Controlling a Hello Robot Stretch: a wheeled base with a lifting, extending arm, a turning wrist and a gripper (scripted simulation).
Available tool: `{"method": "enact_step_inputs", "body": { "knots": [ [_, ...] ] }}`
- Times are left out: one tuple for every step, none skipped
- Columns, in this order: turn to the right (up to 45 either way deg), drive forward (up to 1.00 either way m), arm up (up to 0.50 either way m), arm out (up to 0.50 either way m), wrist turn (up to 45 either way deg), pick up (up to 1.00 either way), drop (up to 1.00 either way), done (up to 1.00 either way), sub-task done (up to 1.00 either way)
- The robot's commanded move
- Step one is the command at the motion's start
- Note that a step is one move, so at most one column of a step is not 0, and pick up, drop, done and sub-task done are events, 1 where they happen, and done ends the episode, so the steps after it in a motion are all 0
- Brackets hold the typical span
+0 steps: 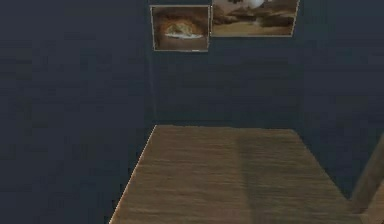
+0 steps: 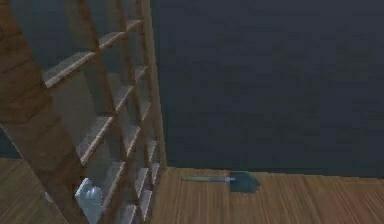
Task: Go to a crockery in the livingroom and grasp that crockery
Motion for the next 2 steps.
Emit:
{"method": "enact_step_inputs", "body": {
  "knots": [
    [0.0,0.5,0.0,0.0,0.0,0.0,0.0,0.0,0.0],
    [45.0,0.0,0.0,0.0,0.0,0.0,0.0,0.0,0.0]
  ]
}}
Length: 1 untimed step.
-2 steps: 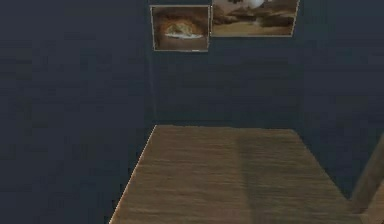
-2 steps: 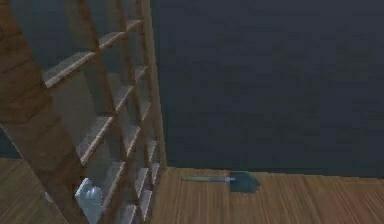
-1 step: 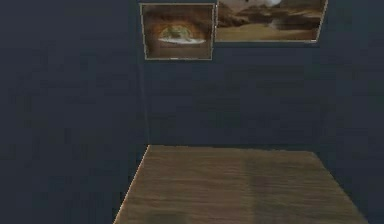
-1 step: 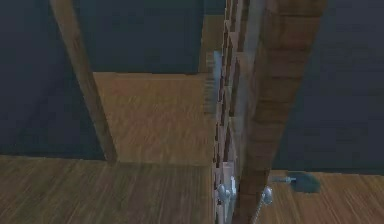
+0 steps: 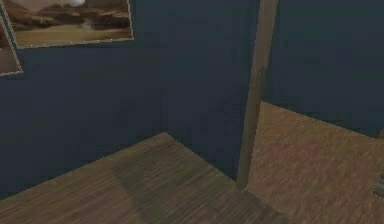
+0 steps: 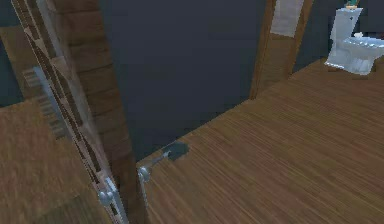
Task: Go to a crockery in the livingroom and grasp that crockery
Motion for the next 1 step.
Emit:
{"method": "enact_step_inputs", "body": {
  "knots": [
    [0.0,0.3,0.0,0.0,0.0,0.0,0.0,0.0,0.0]
  ]
}}
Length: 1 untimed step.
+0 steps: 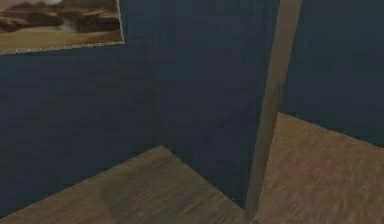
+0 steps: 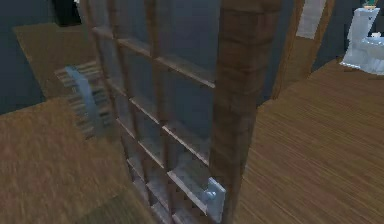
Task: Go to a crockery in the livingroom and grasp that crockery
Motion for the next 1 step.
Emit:
{"method": "enact_step_inputs", "body": {
  "knots": [
    [42.0,0.0,0.0,0.0,0.0,0.0,0.0,0.0,0.0]
  ]
}}
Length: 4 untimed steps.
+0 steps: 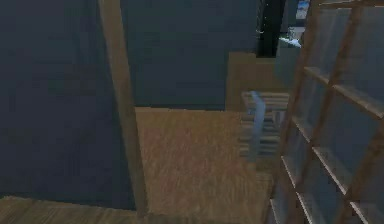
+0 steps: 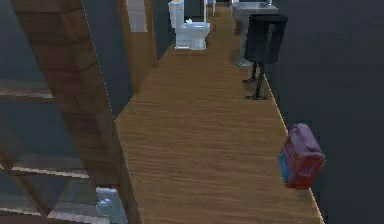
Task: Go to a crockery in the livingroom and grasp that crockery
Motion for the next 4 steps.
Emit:
{"method": "enact_step_inputs", "body": {
  "knots": [
    [0.0,1.0,0.0,0.0,0.0,0.0,0.0,0.0,0.0],
    [9.0,0.0,0.0,0.0,0.0,0.0,0.0,0.0,0.0],
    [0.0,0.3,0.0,0.0,0.0,0.0,0.0,0.0,0.0],
    [-45.0,0.0,0.0,0.0,0.0,0.0,0.0,0.0,0.0]
  ]
}}
